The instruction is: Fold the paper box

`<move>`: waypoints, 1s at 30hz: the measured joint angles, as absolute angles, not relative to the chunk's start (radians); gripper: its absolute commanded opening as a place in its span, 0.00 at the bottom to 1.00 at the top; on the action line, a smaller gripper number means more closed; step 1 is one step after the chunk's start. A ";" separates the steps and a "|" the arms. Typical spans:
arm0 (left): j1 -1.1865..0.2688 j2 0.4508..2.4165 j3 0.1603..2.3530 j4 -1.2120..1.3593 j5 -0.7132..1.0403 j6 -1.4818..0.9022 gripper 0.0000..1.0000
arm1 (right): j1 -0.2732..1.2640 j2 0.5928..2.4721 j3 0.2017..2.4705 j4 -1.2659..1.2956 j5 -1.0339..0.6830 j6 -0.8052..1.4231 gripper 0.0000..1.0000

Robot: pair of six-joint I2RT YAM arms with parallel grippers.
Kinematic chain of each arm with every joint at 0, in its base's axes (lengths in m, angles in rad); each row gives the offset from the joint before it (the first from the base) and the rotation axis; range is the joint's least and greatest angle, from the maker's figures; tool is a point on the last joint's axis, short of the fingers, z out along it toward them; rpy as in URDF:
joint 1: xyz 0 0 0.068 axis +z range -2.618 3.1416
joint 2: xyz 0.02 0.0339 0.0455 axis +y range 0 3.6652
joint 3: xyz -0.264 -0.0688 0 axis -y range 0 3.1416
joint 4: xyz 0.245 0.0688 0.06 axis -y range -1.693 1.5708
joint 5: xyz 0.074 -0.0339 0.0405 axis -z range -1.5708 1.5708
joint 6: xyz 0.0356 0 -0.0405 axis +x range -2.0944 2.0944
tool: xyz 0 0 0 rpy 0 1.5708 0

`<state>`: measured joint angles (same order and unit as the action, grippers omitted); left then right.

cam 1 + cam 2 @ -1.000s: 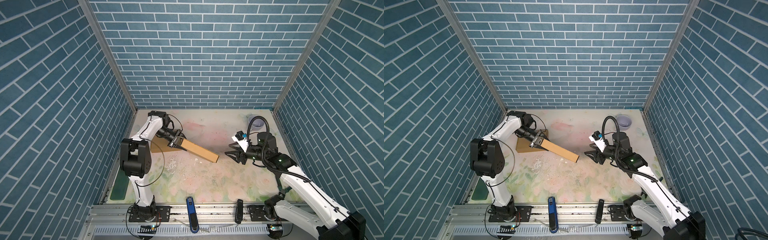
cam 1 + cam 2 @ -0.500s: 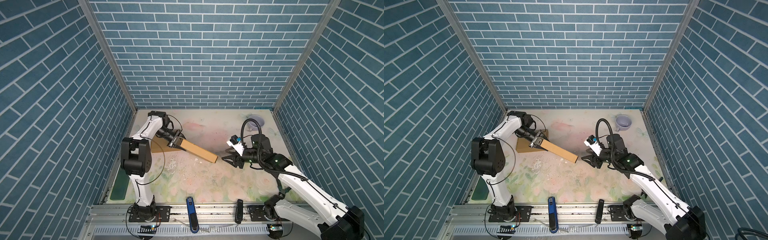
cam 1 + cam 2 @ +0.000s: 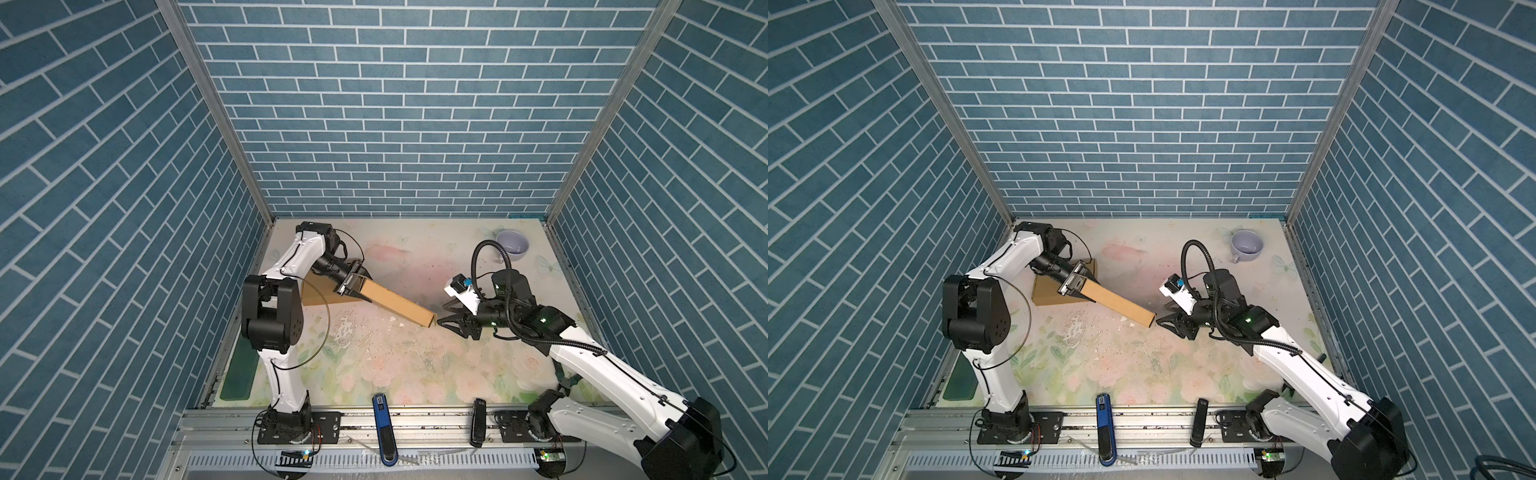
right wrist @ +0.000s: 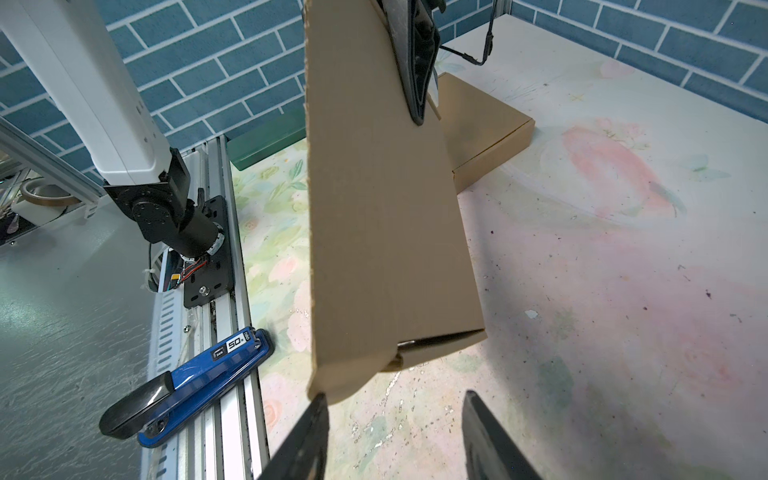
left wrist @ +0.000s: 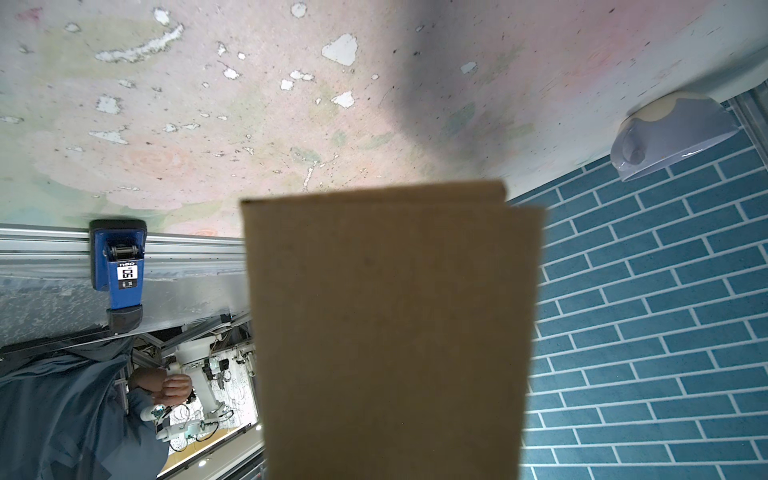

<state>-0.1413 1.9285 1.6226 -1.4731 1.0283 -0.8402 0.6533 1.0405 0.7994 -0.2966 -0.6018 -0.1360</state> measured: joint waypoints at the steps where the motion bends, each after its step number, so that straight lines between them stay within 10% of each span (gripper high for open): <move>1: -0.141 1.929 1.622 -1.471 1.028 -0.841 0.00 | 0.656 1.044 0.799 -0.292 -0.602 -0.136 0.51; 30: -0.146 1.793 1.457 -1.111 1.008 -1.124 0.00 | 0.699 1.099 0.805 -0.223 -0.397 0.079 0.22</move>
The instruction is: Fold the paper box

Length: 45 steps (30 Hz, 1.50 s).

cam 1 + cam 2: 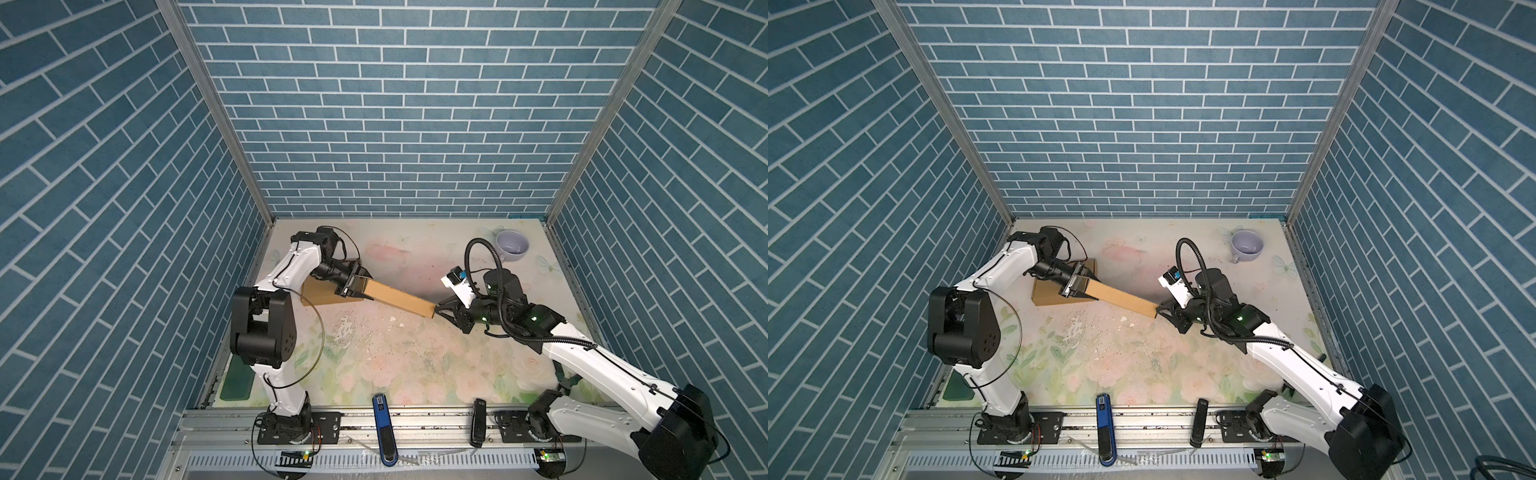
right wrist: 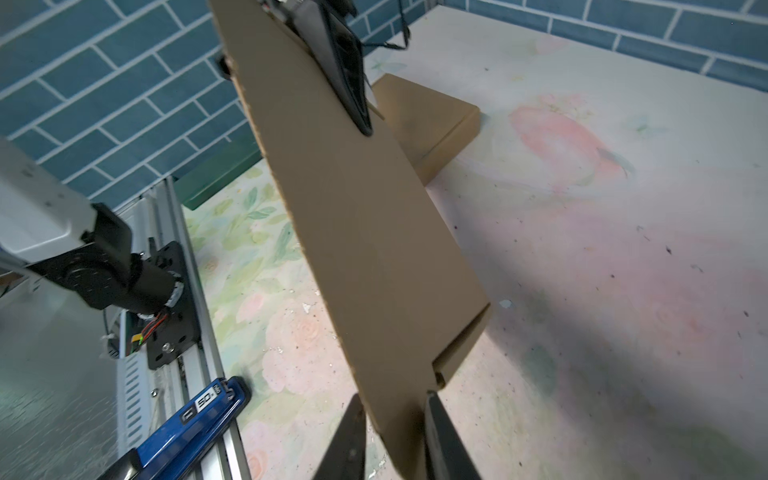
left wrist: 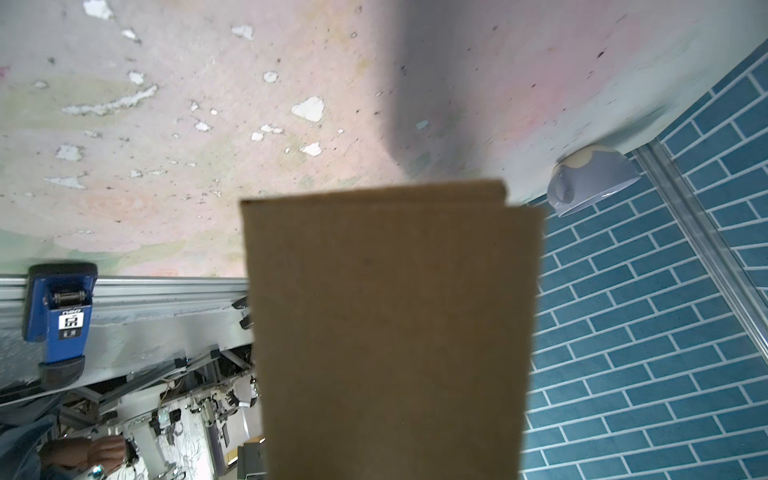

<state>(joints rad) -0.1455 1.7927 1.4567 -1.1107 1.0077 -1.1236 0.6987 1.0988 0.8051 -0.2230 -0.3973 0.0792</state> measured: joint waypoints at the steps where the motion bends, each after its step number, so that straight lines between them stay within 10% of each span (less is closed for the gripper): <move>1: -0.147 1.789 1.457 -1.082 1.003 -1.144 0.00 | 0.701 1.104 0.807 -0.228 -0.377 0.095 0.21; 45: -0.198 1.638 1.104 -0.412 0.986 -1.627 0.00 | 0.699 1.223 0.827 -0.110 -0.109 0.422 0.00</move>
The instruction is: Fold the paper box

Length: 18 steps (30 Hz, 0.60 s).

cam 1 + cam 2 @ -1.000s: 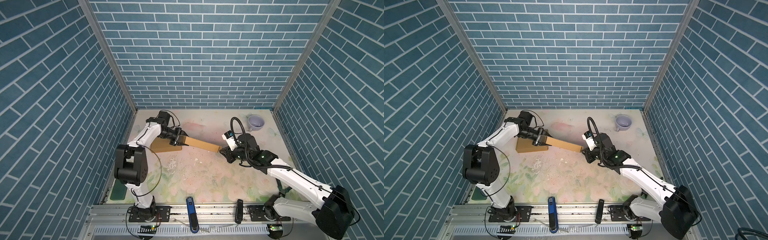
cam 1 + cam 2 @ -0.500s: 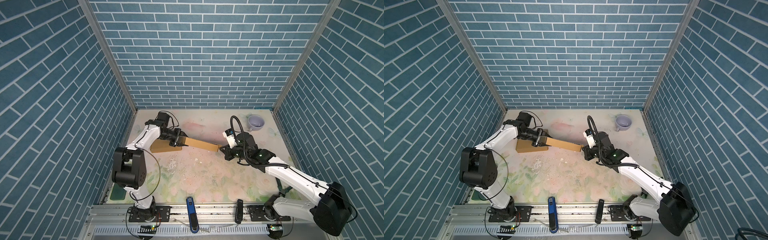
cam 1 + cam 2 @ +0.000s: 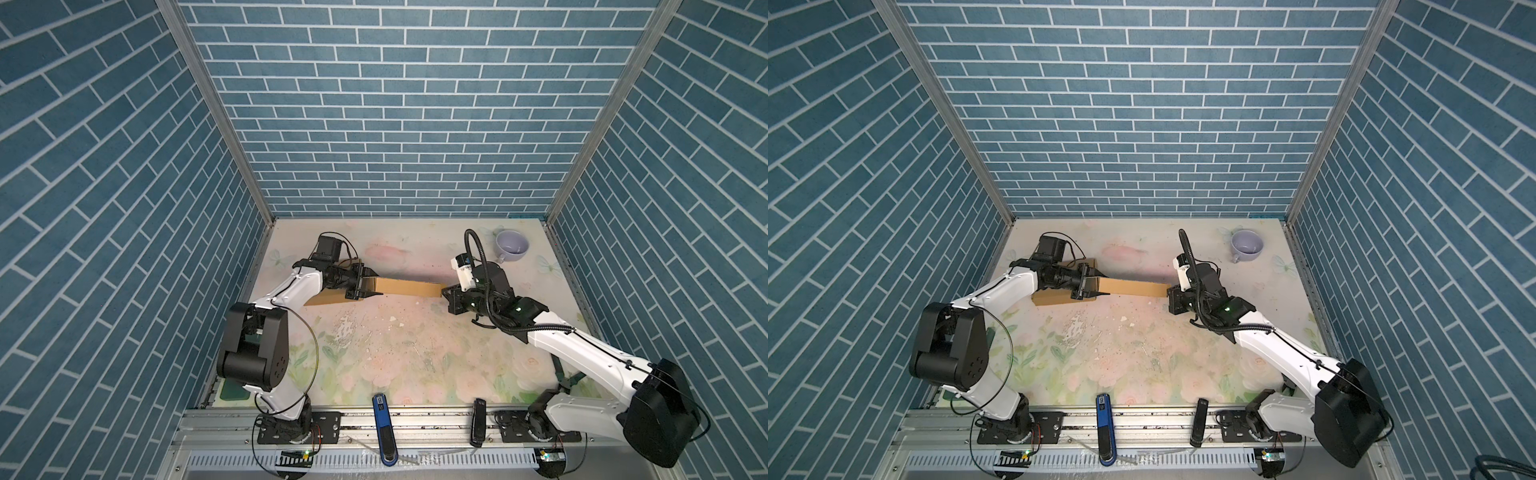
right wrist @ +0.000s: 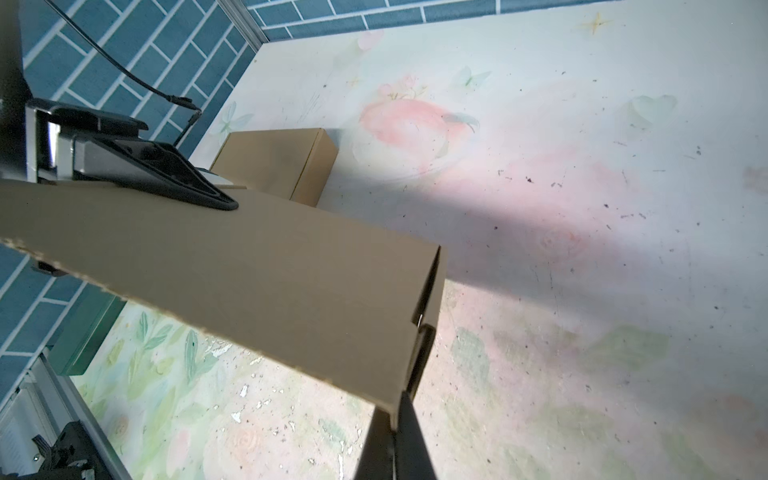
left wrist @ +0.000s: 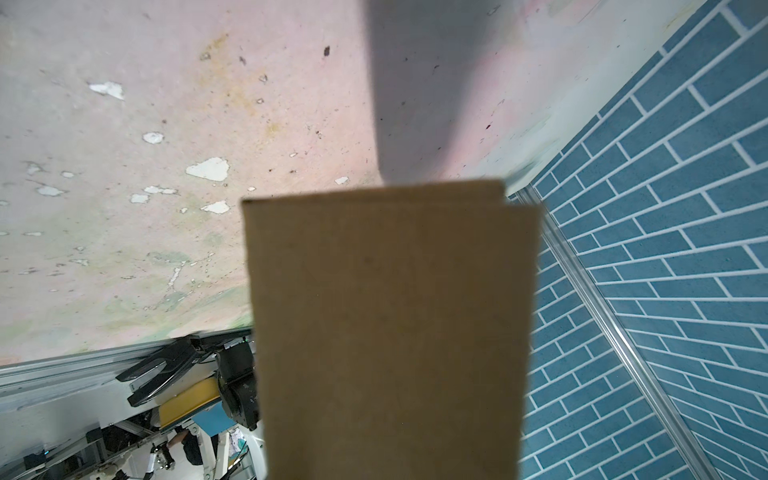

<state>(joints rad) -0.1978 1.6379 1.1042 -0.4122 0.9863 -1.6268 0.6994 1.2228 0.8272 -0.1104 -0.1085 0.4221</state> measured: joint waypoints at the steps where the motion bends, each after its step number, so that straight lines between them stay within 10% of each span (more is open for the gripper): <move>1: -0.198 1.637 1.104 -0.409 0.986 -1.630 0.00 | 0.699 1.222 0.821 -0.099 -0.107 0.422 0.00; 18: -0.208 1.638 1.087 -0.374 1.006 -1.670 0.00 | 0.700 1.164 0.748 -0.051 -0.108 0.324 0.00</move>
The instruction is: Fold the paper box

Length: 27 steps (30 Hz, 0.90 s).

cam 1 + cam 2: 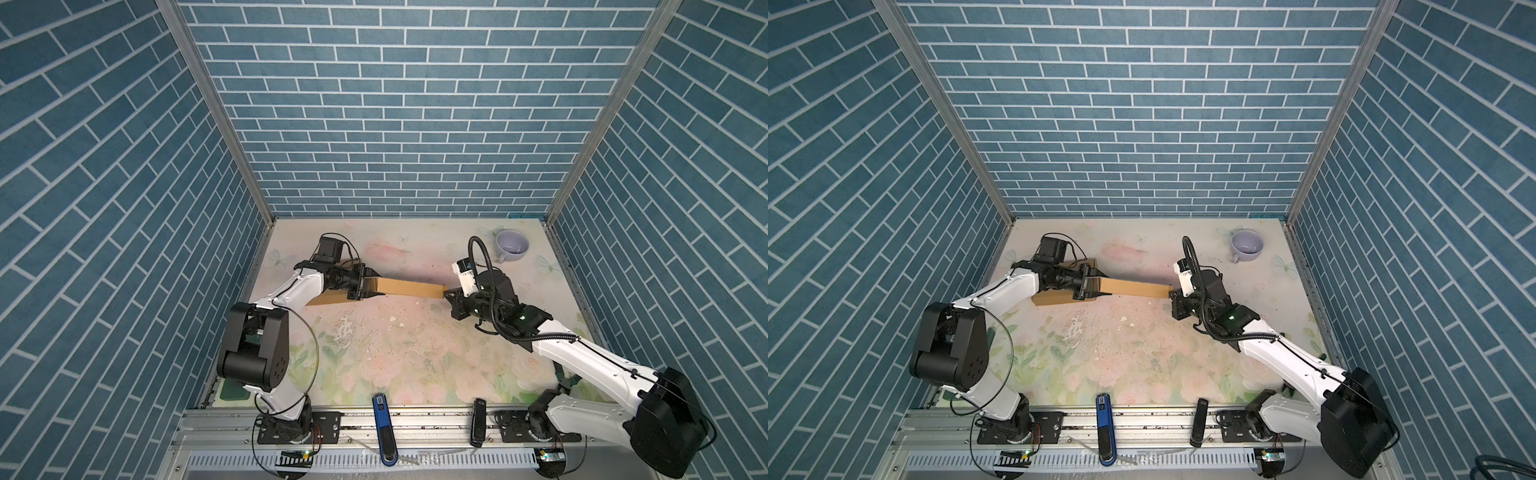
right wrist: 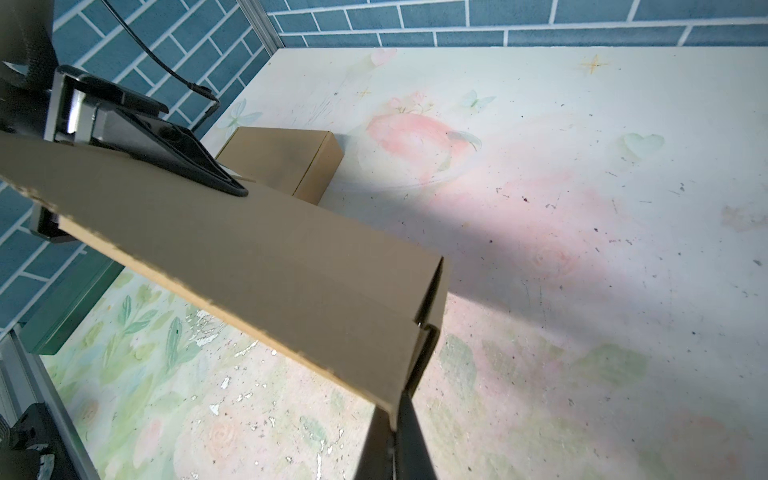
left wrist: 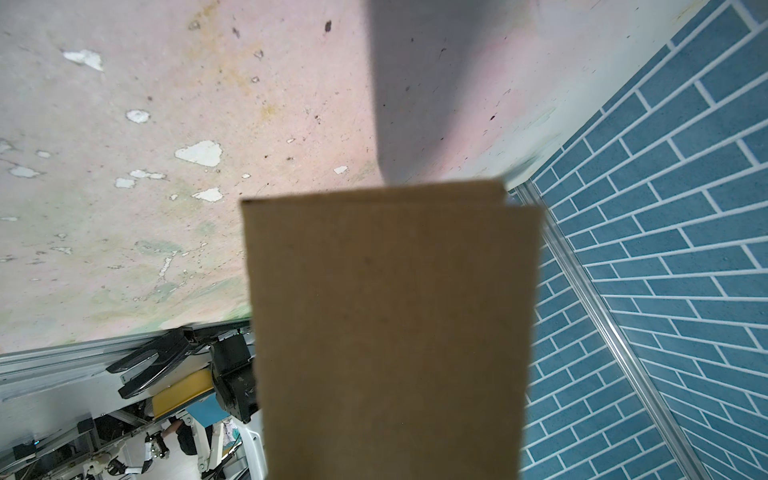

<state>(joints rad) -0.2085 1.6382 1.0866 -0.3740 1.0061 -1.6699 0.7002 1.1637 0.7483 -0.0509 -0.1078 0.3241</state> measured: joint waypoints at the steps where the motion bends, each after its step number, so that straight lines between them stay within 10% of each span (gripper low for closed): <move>1: -0.208 1.638 1.087 -0.373 1.007 -1.670 0.00 | 0.700 1.163 0.748 -0.051 -0.108 0.319 0.00; 27: -0.211 1.649 1.087 -0.361 1.018 -1.671 0.00 | 0.700 1.146 0.737 -0.060 -0.106 0.279 0.00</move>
<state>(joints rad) -0.2108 1.6489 1.0866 -0.3607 1.0180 -1.6714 0.7002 1.1458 0.7372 -0.0605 -0.1062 0.2787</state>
